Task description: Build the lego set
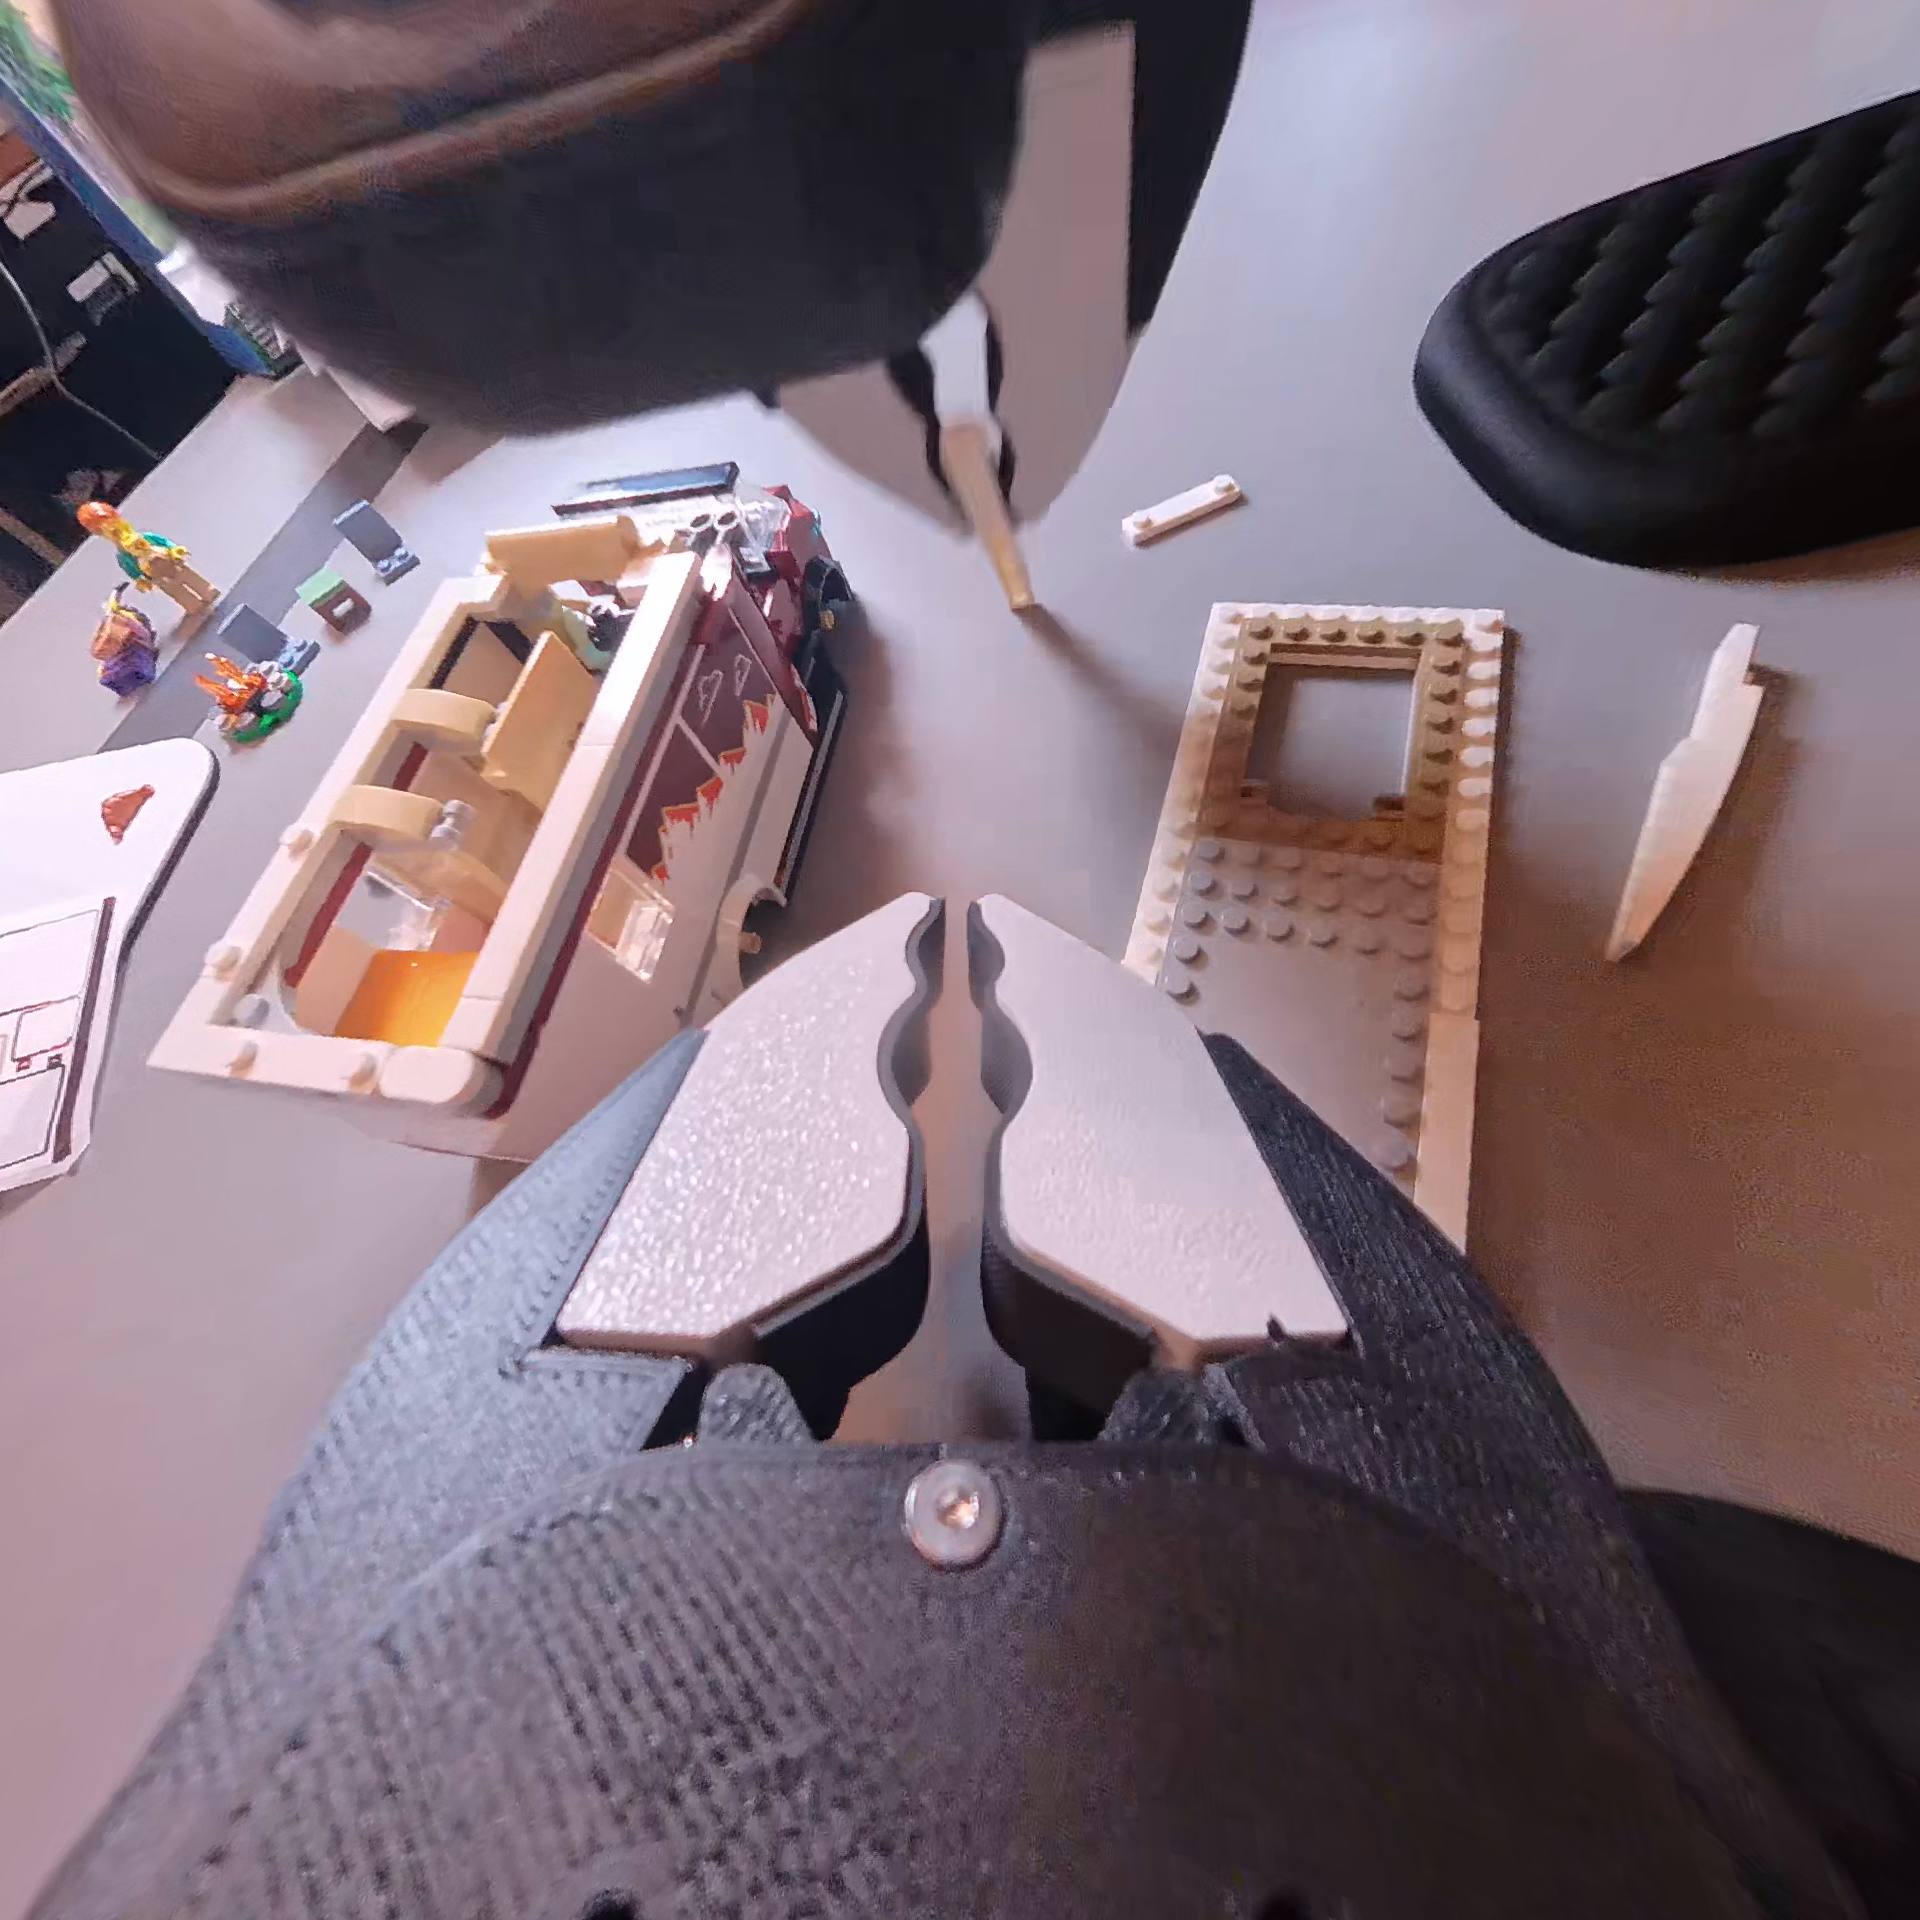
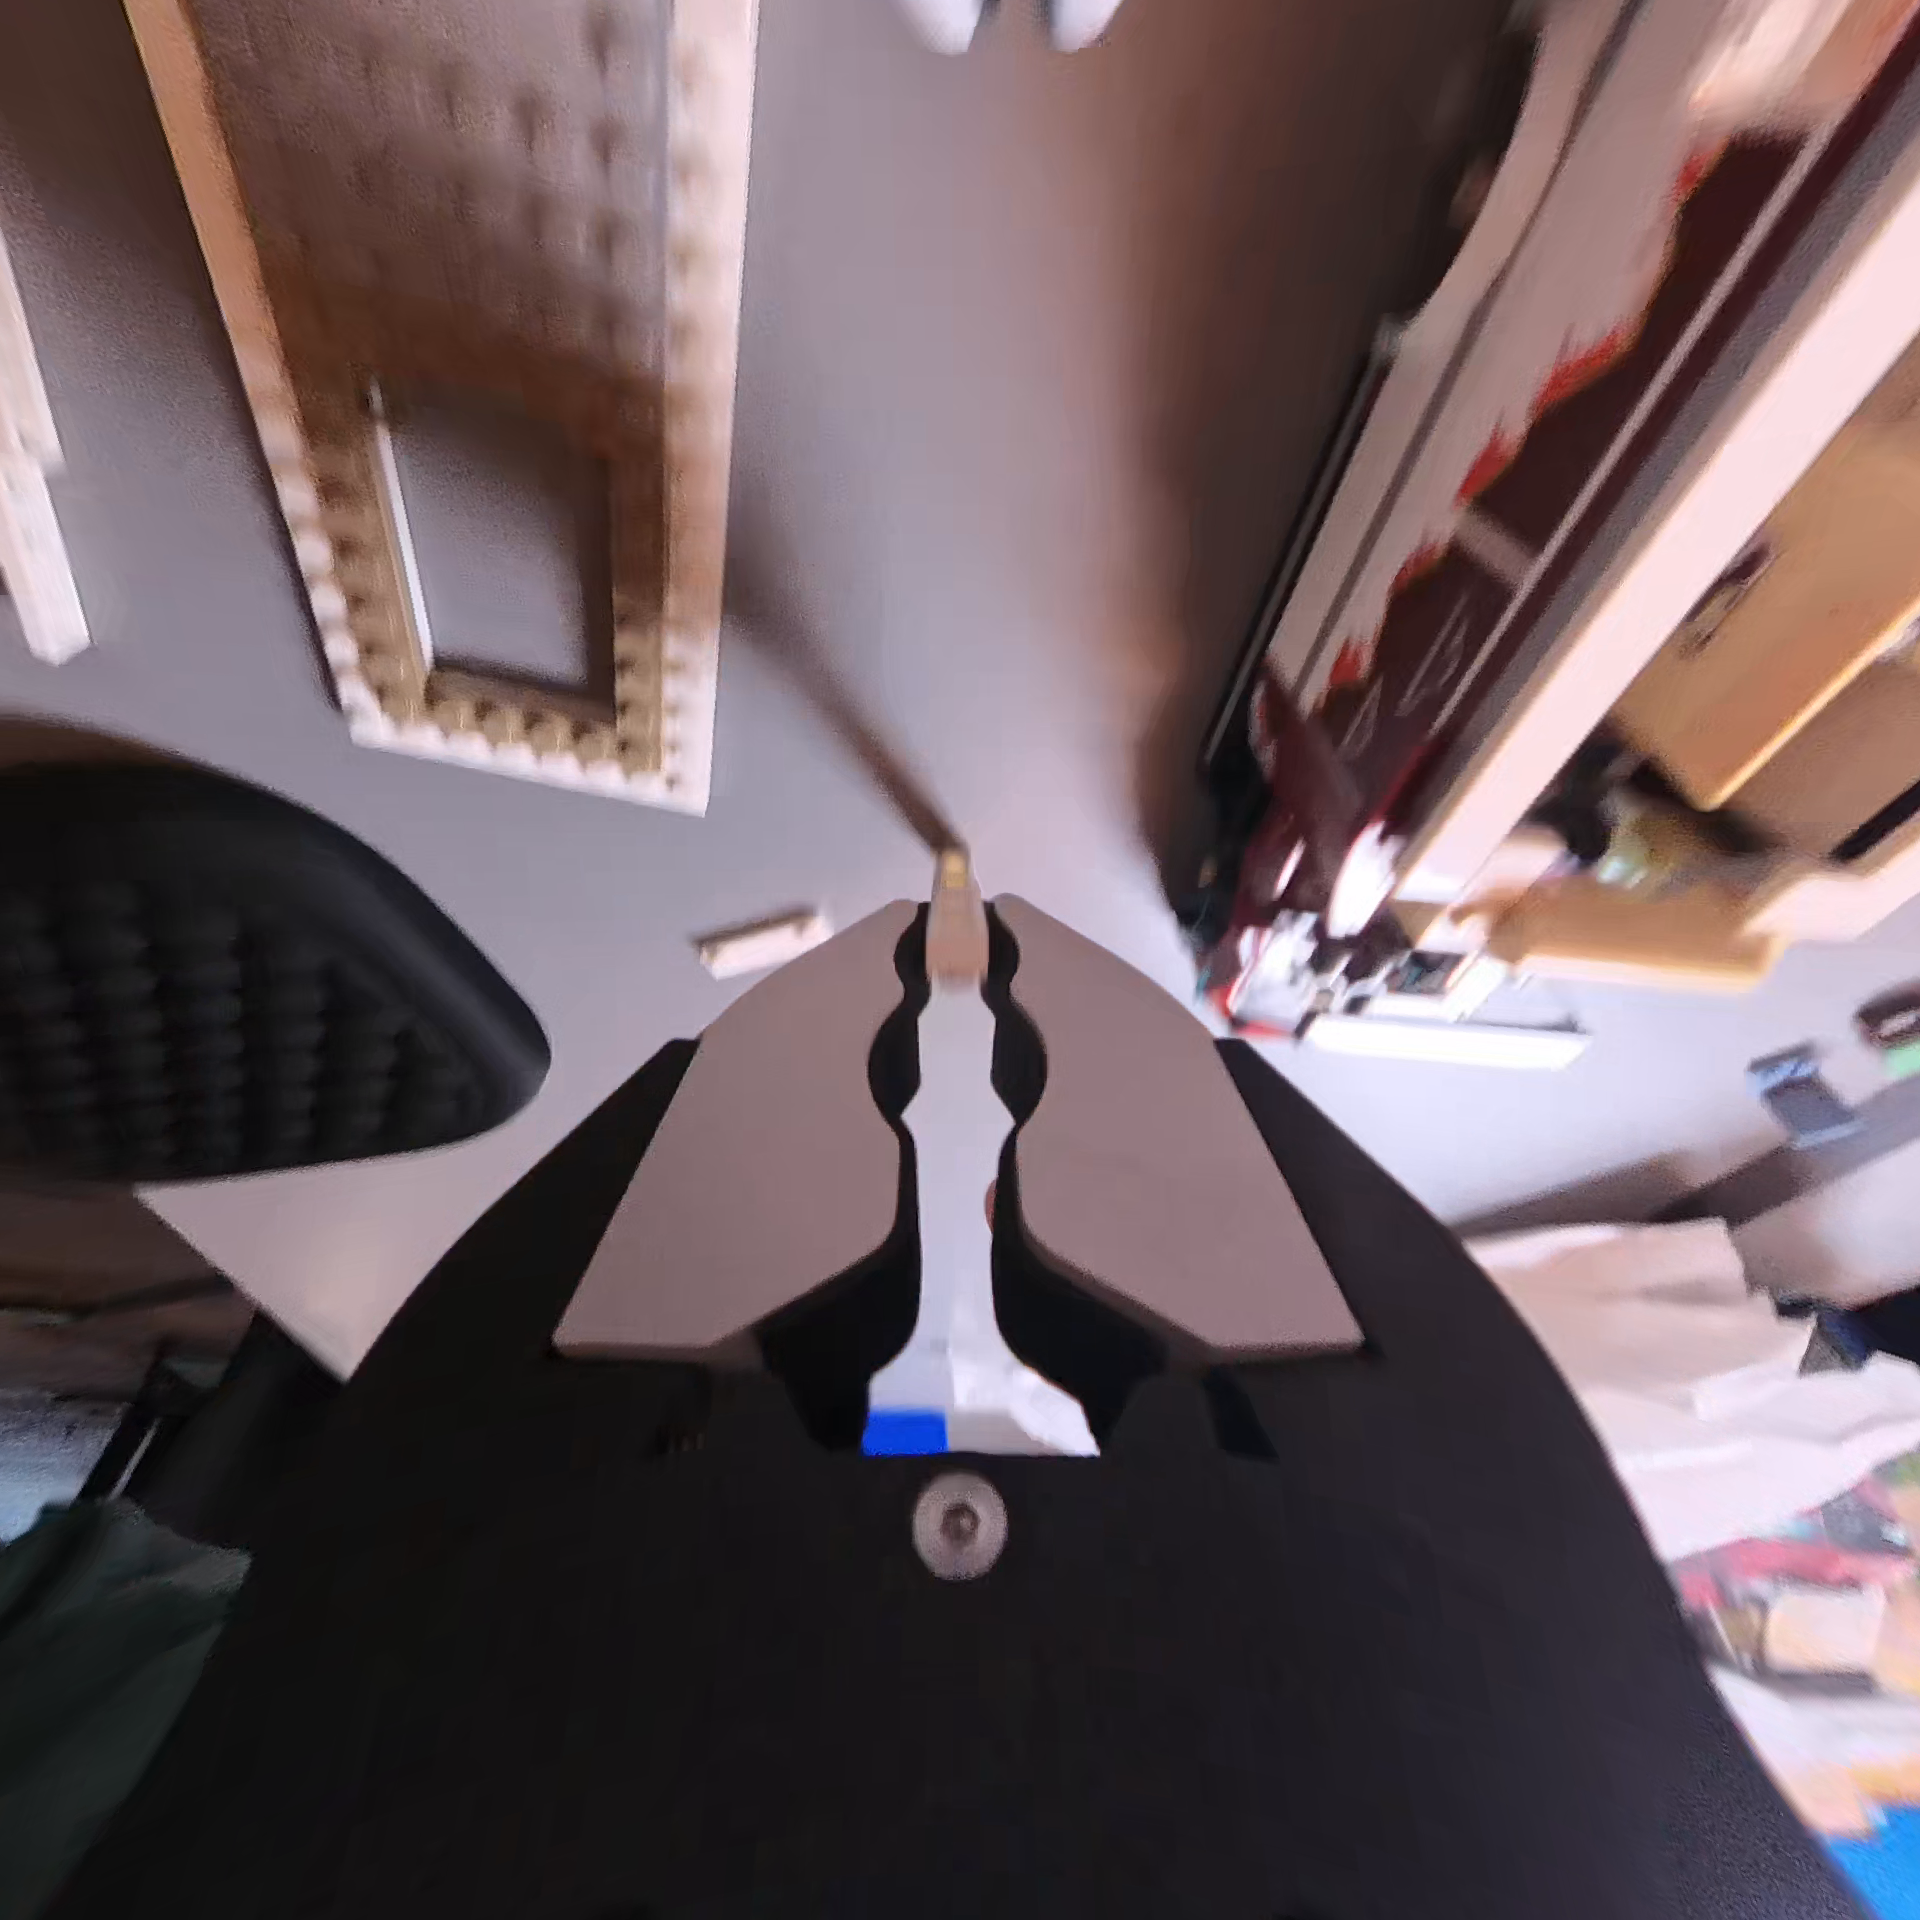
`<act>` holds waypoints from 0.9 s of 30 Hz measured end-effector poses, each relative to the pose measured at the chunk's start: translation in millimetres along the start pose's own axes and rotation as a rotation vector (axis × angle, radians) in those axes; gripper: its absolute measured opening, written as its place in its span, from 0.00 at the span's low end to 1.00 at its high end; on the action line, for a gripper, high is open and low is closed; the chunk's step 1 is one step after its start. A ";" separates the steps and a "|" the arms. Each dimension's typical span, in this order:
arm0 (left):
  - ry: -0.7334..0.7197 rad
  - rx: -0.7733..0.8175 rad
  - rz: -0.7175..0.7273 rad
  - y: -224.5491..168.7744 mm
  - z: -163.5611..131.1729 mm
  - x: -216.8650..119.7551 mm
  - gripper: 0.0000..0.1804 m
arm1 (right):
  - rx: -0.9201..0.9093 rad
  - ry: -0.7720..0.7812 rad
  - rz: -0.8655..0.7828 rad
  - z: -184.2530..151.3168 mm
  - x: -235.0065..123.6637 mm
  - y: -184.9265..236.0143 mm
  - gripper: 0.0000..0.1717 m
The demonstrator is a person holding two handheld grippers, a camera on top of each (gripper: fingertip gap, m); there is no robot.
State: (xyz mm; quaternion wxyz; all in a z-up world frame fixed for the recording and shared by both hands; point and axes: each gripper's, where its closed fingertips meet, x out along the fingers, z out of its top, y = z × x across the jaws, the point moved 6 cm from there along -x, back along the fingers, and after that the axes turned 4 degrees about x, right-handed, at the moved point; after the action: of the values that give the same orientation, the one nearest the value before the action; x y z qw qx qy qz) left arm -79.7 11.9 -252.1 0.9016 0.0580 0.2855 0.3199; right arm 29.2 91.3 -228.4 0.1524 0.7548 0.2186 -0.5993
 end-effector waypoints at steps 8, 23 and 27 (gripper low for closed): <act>-0.016 -0.014 -0.007 4.5 -14.6 -14.4 0.00 | 0.106 -0.348 0.036 21.7 20.0 -5.5 0.05; 0.159 -0.110 -0.031 6.2 -13.2 13.3 0.02 | 0.385 -0.671 -0.026 -33.7 32.6 25.5 0.03; 0.263 -0.149 -0.015 10.9 -11.1 30.8 0.02 | 0.475 -0.668 -0.020 -30.4 42.2 13.1 0.01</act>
State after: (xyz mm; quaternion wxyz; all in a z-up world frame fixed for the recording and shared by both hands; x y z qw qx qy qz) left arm -72.3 38.4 -272.8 0.8606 -0.0537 0.3769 0.3384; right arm 69.2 101.2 -262.7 0.0308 0.5309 0.0199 -0.8466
